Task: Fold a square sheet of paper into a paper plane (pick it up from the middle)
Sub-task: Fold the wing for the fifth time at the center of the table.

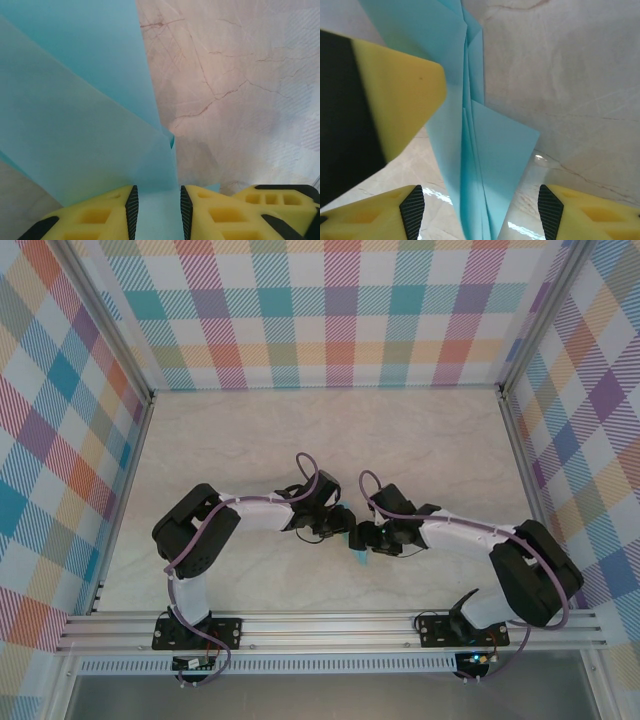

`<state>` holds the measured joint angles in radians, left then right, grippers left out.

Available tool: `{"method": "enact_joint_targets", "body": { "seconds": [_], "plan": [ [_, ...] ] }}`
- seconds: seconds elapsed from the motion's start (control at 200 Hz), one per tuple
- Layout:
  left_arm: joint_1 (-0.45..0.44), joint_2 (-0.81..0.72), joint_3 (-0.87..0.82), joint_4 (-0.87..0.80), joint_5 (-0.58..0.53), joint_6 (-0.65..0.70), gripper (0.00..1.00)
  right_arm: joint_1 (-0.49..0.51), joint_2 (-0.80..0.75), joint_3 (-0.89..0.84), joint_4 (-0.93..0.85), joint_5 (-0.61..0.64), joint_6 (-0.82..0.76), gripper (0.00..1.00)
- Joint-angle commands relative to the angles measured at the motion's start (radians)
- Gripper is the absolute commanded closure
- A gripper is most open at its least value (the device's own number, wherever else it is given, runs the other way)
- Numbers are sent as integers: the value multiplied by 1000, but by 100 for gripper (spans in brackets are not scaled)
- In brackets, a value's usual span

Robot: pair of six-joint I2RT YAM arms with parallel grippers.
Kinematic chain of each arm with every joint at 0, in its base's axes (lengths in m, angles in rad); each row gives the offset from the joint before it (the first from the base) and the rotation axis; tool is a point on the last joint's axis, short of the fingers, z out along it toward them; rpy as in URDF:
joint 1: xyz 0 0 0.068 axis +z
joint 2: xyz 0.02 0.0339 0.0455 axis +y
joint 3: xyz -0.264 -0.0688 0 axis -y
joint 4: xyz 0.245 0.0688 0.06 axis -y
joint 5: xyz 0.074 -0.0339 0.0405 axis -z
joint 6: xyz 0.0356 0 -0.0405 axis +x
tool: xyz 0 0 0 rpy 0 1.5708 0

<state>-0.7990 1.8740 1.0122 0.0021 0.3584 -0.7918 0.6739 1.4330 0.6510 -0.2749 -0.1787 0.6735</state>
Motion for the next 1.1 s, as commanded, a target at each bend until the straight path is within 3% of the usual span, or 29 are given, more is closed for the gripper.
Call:
{"method": "enact_joint_targets", "body": {
  "seconds": [0.0,0.19,0.375,0.61,0.87,0.925,1.095],
  "plan": [
    [-10,21,22,-20,9,11,69,-4,24,45,19,5,-41,35],
    [-11,22,26,-21,12,12,68,-4,72,65,30,0,-52,38],
    [-9,24,26,-18,17,10,68,-4,108,84,26,-4,-54,48],
    [-11,22,29,-28,13,12,68,-4,57,88,-1,18,-41,55],
    [-10,21,24,-29,8,12,68,-3,-17,95,-34,60,-30,50],
    [-9,20,24,-27,9,11,68,-4,-13,94,-30,53,-30,44],
    [-10,19,26,-24,8,7,68,-3,28,86,6,23,-41,42]
  ]
}}
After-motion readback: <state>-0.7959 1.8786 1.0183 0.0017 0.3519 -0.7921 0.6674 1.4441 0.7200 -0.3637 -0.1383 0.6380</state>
